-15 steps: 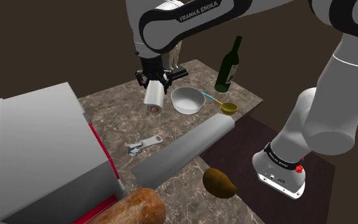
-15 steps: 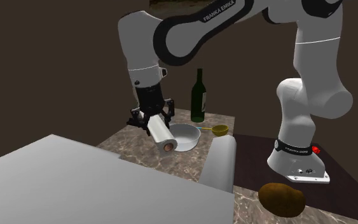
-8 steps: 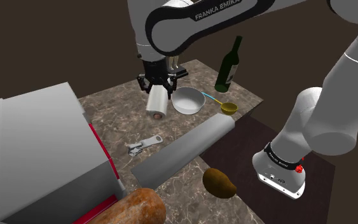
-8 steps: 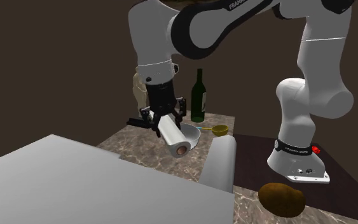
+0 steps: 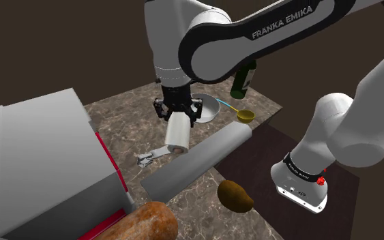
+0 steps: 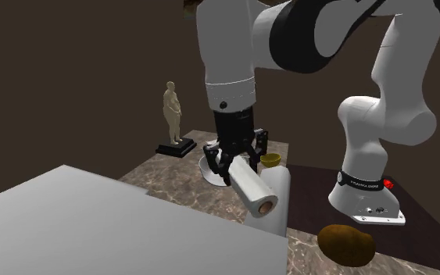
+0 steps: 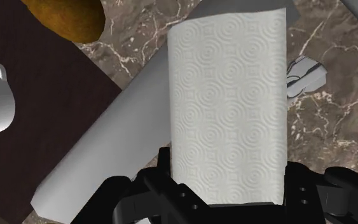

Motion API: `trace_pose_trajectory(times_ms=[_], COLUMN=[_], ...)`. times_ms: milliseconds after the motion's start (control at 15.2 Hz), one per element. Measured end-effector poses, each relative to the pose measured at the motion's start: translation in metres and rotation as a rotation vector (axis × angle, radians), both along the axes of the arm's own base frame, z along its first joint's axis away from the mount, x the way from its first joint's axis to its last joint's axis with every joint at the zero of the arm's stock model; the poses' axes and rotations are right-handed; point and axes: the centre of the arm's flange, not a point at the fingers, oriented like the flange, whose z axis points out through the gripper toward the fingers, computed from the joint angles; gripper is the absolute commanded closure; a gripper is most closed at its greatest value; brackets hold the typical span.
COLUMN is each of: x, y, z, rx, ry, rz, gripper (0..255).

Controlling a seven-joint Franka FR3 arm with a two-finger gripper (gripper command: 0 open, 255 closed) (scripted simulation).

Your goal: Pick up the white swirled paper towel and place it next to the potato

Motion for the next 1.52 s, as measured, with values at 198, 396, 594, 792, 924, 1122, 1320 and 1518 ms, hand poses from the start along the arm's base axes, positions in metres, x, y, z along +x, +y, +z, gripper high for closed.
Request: trace_pose_trajectory(times_ms=[198,396,594,792,924,1122,1320,1518], x=[-0.037,-0.069,-0.105,-0.141,-0.165,-0.197,-0.234,-0.269], y=[0.02,0.037,0.055,0.071,0.086,0.104,0.122,0.14], z=[-0.001,0.001,0.001,0.001,0.001,0.0,0.0,0.001], rx=[0.0,0.0,0.0,0.0,-0.001,0.0,0.0,0.0], ry=[0.0,0.0,0.0,-0.001,0.0,0.0,0.0,-0.001], rz=[0.0,0.0,0.0,0.0,0.0,0.0,0.001,0.001], gripper=[255,255,255,255,255,255,255,255])
